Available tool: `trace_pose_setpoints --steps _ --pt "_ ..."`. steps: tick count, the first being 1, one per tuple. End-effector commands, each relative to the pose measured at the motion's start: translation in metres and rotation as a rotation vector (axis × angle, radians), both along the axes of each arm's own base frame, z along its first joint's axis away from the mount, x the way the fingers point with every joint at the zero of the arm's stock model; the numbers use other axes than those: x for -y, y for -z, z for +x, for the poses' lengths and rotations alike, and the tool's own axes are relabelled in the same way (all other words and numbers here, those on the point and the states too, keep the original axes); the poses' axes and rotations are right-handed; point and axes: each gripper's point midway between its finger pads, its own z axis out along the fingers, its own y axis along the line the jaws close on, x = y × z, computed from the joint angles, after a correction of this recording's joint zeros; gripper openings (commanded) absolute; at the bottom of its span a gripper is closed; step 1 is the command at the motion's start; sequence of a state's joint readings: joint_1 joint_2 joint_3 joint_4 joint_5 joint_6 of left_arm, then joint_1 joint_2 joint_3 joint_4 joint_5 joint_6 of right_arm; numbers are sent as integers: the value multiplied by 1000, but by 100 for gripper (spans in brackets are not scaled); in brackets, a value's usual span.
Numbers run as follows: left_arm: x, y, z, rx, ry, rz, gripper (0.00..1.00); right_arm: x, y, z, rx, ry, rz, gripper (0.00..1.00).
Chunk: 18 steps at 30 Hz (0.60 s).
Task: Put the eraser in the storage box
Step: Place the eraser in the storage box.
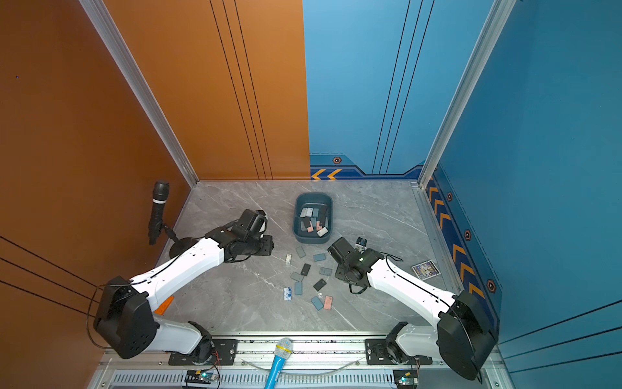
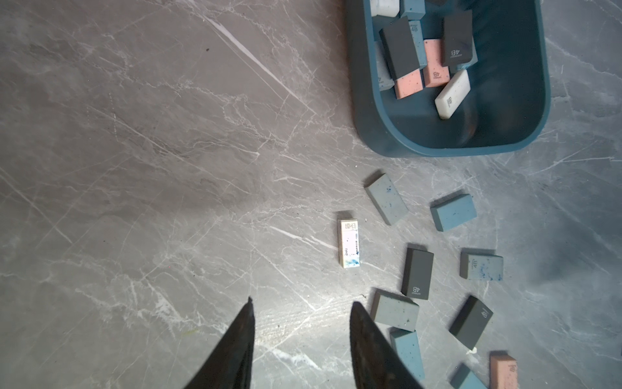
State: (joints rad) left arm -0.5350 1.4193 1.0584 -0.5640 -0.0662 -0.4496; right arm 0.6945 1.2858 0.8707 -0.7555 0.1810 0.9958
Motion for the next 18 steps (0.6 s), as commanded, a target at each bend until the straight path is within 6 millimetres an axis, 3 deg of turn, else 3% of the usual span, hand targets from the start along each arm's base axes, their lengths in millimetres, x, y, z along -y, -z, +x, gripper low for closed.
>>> trace_pose_setpoints --steps 1,8,17,18 --pt "-3 4 -2 -9 -9 -11 47 0 -12 10 -11 -55 -28 16" --pt "-3 3 -2 -7 -12 -17 47 -20 -36 51 7 -132 -14 16" --pt "-4 -3 -2 2 -26 -33 47 -57 -55 130 31 -230 6 16" --pt "-7 7 -9 -22 -28 -22 47 -62 -54 139 30 -239 12 16"
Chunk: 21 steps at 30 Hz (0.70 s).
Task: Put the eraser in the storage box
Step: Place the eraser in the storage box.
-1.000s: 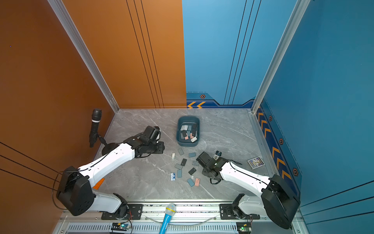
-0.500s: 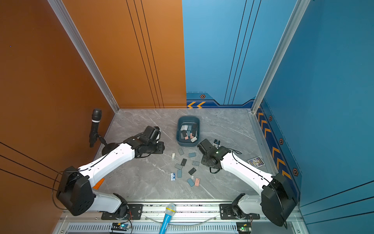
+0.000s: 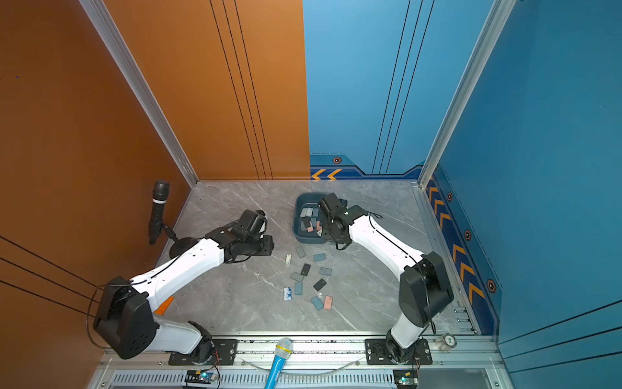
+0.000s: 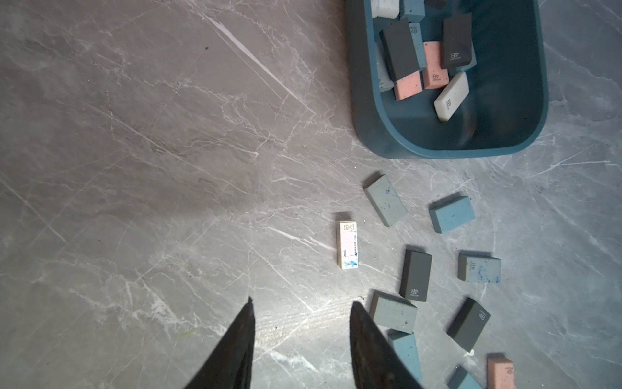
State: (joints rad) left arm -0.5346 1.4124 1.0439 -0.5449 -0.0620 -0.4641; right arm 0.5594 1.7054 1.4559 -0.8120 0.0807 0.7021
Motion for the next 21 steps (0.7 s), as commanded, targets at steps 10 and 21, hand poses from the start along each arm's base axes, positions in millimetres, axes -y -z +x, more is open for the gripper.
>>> trace_pose_setpoints --steps 10,21 --pt "-14 7 -17 -35 -35 -16 47 -59 49 101 -87 -136 54 16" --pt "-20 2 -17 -3 -57 -29 47 -79 96 131 -140 -110 83 28"
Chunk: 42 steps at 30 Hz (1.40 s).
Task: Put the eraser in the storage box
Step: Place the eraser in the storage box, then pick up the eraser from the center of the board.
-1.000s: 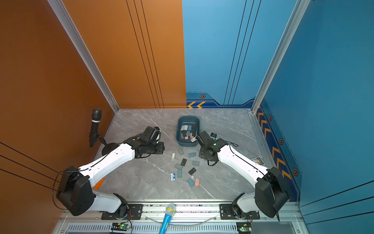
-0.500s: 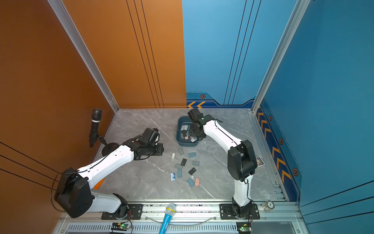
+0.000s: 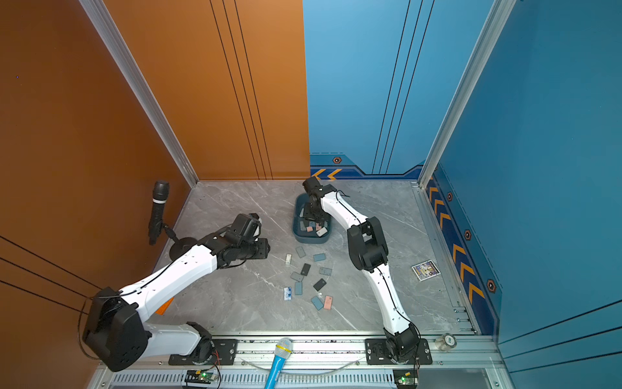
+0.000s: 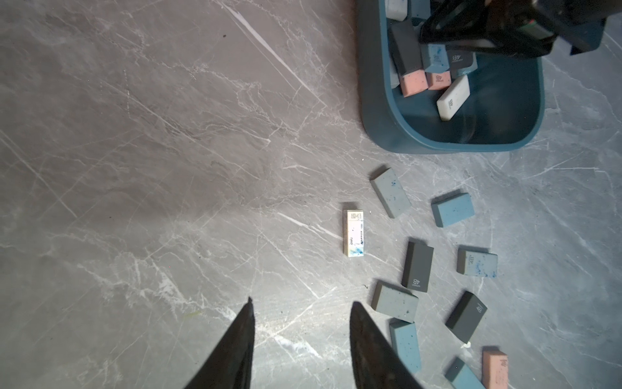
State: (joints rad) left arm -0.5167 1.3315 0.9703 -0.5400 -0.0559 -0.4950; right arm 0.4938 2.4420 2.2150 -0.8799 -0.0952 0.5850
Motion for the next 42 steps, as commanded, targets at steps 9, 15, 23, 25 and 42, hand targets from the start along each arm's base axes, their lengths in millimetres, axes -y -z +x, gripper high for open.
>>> trace_pose_setpoints --steps 9,15,23,25,42 --pt "-7 -4 -2 9 -21 -33 47 5 -37 -5 46 13 -20 57" --pt "1 -5 0 48 -5 -92 48 5 -80 -11 135 23 -29 63" --pt "3 -5 1 62 2 -100 50 -6 -111 -42 202 3 -24 67" --pt "2 -3 -1 50 0 -91 51 -10 -110 -53 206 -5 -24 68" --pt "16 27 -37 -84 79 52 54 8 -142 -118 308 31 59 68"
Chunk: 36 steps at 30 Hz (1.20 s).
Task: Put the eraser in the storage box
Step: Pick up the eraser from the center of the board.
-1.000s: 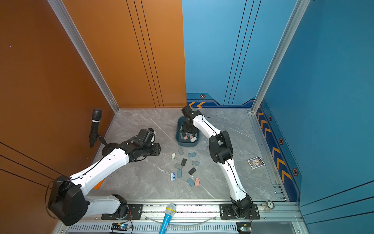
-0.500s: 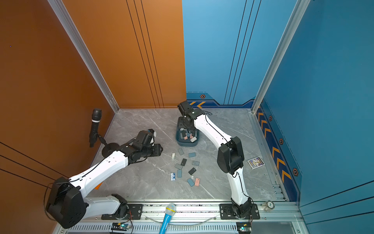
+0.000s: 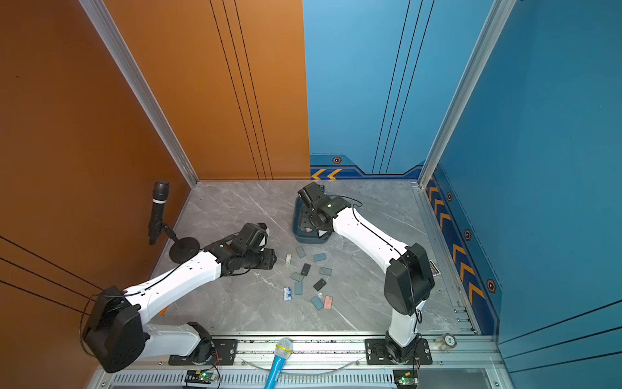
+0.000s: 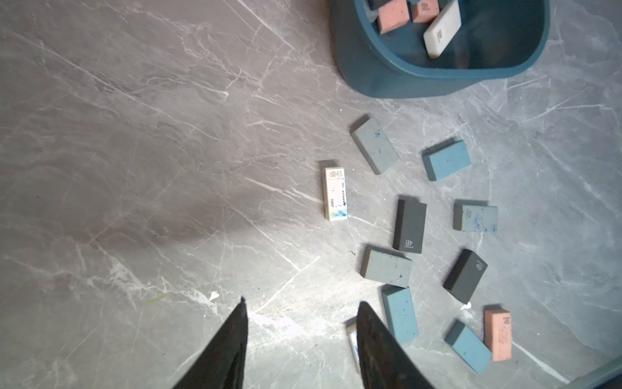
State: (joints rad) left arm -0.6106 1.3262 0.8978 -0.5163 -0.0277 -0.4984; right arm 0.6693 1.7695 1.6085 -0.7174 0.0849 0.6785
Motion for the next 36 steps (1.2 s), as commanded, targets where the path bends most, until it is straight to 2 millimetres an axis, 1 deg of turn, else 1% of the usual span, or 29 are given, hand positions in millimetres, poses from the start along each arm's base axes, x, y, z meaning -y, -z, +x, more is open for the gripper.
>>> trace_pose_setpoints --steps 1,4,7,11,20,26,28,30,36 --pt "-8 3 -8 -32 -22 54 54 2 -8 -3 57 34 44 68" --pt "-6 0 -13 -42 -7 66 56 3 -8 -9 73 34 76 68" --pt "-8 0 -18 -56 2 103 57 8 -8 -16 85 32 70 68" --pt "-5 3 -27 -78 22 127 57 19 -6 -25 93 41 60 68" --pt "6 12 -39 -116 55 161 58 44 -16 -35 160 70 105 68" --pt "11 16 -37 -136 62 215 59 60 -14 -36 190 93 161 68" --pt "19 8 -31 -120 59 199 59 66 -14 -36 198 103 178 68" --pt "24 8 -29 -122 57 194 60 72 -16 -36 206 109 192 68" --pt "36 17 -34 -146 69 209 61 77 -20 -37 235 108 230 68"
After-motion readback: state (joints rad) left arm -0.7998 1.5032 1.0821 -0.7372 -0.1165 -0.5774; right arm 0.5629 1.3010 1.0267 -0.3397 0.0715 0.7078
